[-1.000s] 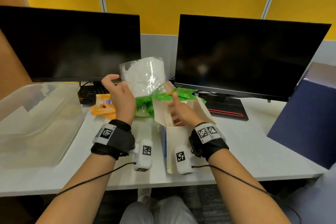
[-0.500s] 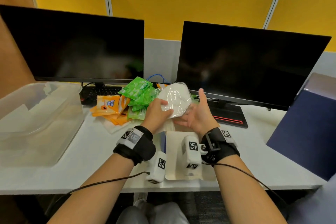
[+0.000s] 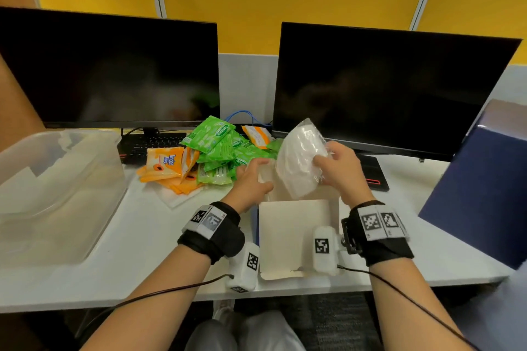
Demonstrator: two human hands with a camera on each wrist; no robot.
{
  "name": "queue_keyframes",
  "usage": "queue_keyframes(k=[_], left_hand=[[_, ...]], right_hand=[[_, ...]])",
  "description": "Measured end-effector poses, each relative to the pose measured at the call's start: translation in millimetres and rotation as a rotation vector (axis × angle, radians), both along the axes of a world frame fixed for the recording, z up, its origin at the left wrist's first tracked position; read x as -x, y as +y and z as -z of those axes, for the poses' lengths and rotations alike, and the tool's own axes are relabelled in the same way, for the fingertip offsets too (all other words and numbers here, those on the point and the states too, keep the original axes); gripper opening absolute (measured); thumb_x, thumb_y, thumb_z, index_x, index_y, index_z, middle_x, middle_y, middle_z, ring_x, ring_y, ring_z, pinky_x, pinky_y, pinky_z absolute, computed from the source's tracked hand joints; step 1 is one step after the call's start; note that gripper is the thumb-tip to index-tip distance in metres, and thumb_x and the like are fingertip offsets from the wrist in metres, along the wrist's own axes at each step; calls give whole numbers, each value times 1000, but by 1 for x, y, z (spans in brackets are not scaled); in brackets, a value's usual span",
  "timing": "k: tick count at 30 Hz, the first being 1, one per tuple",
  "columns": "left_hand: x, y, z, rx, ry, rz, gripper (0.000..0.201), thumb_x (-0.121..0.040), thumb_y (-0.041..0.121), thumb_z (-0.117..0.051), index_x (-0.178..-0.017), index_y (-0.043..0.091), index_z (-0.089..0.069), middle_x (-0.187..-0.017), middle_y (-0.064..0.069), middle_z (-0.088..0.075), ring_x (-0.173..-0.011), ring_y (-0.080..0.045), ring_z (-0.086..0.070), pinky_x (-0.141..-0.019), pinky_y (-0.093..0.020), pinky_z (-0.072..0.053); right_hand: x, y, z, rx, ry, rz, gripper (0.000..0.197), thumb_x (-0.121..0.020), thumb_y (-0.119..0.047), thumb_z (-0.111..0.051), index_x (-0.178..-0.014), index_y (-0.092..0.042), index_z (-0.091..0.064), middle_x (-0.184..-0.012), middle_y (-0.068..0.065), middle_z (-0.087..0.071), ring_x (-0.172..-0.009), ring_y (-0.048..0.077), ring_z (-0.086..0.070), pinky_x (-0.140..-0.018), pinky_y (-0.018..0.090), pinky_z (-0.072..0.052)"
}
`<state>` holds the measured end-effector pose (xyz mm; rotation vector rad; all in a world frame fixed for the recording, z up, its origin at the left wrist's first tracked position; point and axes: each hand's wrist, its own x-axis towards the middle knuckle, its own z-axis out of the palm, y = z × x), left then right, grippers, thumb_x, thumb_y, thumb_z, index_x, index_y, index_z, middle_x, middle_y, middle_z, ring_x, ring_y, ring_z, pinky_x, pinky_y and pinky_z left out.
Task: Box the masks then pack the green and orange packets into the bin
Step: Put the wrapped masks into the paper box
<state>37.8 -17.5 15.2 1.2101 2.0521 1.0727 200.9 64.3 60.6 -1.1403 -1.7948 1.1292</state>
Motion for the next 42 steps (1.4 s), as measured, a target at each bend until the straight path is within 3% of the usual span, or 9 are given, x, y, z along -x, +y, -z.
queue_keyframes(k=[5,10,16,24,29,32,34,37,42], left_hand=[[-2,3,1,43,-19,-46,47,-96,16,-48,-140,21,-34,-143,-14,-19,-110,-41,-53,-81,-33,-45],[0,2,0,41,-32,-25,42,-99,26,-43,-140,25,-32,-143,-14,-19,-71,-16,-47,-44,-23,-42],[4,3,2,53,-84,-27,50,-100,30,-40,-146,39,-23,-151,-20,-15,-106,-30,-52,-80,-29,-45],[10,10,14,37,-137,-13,58,-100,40,-37,-150,42,-8,-158,-15,-16,-141,-32,-27,-115,-47,-27],[12,10,16,-73,-231,-52,53,-102,40,-28,-152,34,-8,-159,-9,-14,-146,-28,-18,-117,-46,-21],[25,3,17,-183,-313,-216,54,-103,38,-24,-153,20,-13,-159,-5,-18,-145,-24,-19,-118,-39,-18],[36,-5,21,-226,-378,-284,61,-100,48,-24,-151,16,-20,-152,-1,-29,-141,-21,-28,-115,-34,-22],[59,-18,30,-231,-547,-359,81,-84,71,-23,-142,17,-38,-142,2,-43,-128,-19,-44,-111,-39,-32],[100,-35,32,-132,-236,-420,18,-100,19,-33,-100,12,-50,-109,-15,-57,-99,-26,-55,-89,-39,-46]], right_hand=[[3,-13,-2,-165,-706,-183,27,-88,-14,-56,-114,-14,-61,-105,8,-61,-97,24,-58,-82,31,-49],[32,-16,6,-127,-981,-197,33,-94,-15,-49,-126,-6,-53,-127,11,-56,-118,27,-52,-95,33,-42],[45,-7,2,1,-1206,-384,36,-92,-30,-50,-123,-12,-56,-125,8,-57,-106,26,-53,-84,35,-39],[50,-8,4,32,-1199,-358,36,-97,-24,-46,-129,-9,-52,-130,10,-52,-122,28,-48,-102,37,-37],[76,-30,-2,160,-935,-484,22,-96,-13,-45,-77,-7,-54,-78,6,-54,-68,18,-51,-60,25,-41],[90,-41,2,416,-602,-550,48,-97,-41,-40,-128,-5,-46,-118,22,-57,-96,32,-61,-83,37,-51],[98,-48,7,537,-468,-609,76,-88,-69,-35,-150,-26,-22,-150,15,-35,-123,38,-51,-101,49,-44],[112,-59,4,366,-573,-671,74,-93,-66,-23,-151,-21,-21,-153,12,-30,-138,31,-35,-112,41,-30],[136,-71,6,236,-707,-629,73,-90,-63,-36,-139,-10,-45,-138,14,-49,-121,30,-50,-101,38,-36]])
